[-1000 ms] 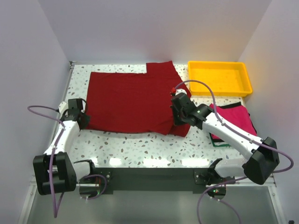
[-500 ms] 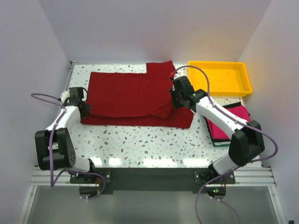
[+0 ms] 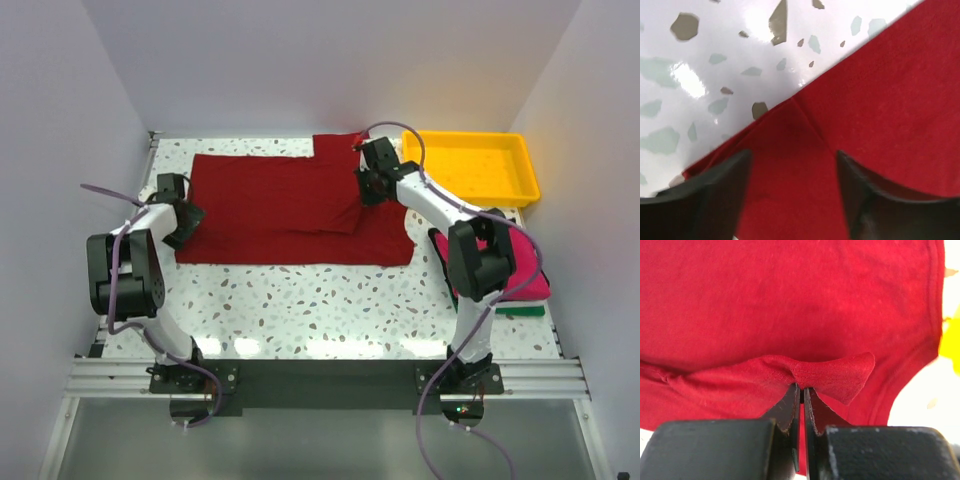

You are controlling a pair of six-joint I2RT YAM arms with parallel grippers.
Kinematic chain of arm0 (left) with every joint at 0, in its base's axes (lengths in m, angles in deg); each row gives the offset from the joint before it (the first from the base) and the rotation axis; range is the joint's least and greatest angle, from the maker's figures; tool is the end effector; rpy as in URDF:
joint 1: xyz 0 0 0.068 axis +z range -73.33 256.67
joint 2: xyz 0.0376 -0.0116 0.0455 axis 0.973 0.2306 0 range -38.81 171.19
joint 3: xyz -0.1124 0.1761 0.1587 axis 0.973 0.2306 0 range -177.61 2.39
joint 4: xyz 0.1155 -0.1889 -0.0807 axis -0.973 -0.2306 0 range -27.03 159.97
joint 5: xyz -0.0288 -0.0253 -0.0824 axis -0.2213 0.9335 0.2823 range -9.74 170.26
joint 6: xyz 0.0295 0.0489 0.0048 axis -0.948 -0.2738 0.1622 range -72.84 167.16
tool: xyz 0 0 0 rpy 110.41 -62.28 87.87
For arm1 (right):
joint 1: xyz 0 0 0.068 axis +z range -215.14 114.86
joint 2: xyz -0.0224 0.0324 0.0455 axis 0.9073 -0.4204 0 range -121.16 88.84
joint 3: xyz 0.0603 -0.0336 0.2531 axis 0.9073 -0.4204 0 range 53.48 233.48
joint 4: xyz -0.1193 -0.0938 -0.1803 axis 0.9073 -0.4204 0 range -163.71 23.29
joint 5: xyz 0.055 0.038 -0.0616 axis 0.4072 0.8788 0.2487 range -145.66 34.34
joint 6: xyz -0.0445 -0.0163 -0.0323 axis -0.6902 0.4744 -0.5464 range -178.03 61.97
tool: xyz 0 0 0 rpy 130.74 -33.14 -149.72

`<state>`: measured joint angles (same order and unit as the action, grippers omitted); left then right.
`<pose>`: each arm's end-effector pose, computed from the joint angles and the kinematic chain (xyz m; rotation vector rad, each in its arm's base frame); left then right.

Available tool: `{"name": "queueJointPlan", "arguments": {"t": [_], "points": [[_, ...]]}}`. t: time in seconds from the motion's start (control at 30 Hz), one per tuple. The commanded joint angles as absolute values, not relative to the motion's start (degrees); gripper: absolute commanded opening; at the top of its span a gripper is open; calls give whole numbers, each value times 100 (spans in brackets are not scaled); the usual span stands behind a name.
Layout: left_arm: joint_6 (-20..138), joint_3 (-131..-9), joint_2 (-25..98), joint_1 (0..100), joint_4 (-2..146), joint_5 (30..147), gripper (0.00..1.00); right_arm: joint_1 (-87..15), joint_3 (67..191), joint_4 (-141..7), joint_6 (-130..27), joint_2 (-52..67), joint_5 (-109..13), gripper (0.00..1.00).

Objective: Fold and stack the t-shirts
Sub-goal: Fold the tshirt

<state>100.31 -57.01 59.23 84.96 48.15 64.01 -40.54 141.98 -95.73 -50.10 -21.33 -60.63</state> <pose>0.3133 0.0572 0.1772 -1.3906 2.1512 0.0806 0.3687 0.1649 0.2381 -0.3183 2.4353 0.1433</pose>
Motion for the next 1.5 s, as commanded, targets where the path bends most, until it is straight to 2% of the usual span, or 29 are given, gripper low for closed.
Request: {"name": "queueJointPlan", "arguments": {"t": [0.0,0.03,0.07,0.1,0.13,0.2,0.23,0.27,0.3,0.37,0.5,0.63,0.7,1.03,1.47], "points": [[10095,-6036,6050,8528,5011,6304,83,-4184,14864,-9414,-5056,-2541,-6031,4],[10113,-6071,6033,8528,5020,6278,88,-4176,14953,-9353,-4864,-2777,-6223,3],[10104,-6106,6016,8528,5011,6164,99,-4185,15041,-9195,-4845,-2892,-6555,3],[10121,-6159,5981,8528,4976,6102,100,-4194,15285,-9176,-4888,-3041,-6585,4],[10113,-6264,5954,8537,4915,6084,100,-4194,15453,-9350,-4906,-3278,-6655,19],[10095,-6370,5849,8528,4853,6145,100,-4194,15735,-9431,-4897,-3412,-6726,39],[10043,-6370,5779,8528,4888,6215,100,-4194,15745,-9448,-4880,-3421,-6700,71],[10008,-6353,5709,8528,4897,6312,100,-4194,15710,-9440,-4880,-3325,-6656,78],[9990,-6275,5551,8519,4906,6356,100,-4194,15536,-9414,-4828,-3246,-6560,98],[9911,-6178,5375,8528,4897,6426,100,-4185,15272,-9317,-4766,-2835,-6428,99],[9700,-5696,4805,8528,4835,6558,100,-4194,13861,-8808,-4284,-1911,-5421,99],[9542,-4983,4224,8528,4879,6874,100,-4185,12741,-7984,-3650,-1418,-4234,99],[9393,-4493,3828,8528,5037,7041,100,-4159,12336,-7701,-3431,-1338,-4011,99],[9252,-3593,2782,8519,4827,6893,100,-4062,12501,-7296,-3254,-1952,-3852,99],[9251,-3584,2711,8519,4721,6866,100,-3922,13581,-6505,-2622,-2902,-3483,99]]}}
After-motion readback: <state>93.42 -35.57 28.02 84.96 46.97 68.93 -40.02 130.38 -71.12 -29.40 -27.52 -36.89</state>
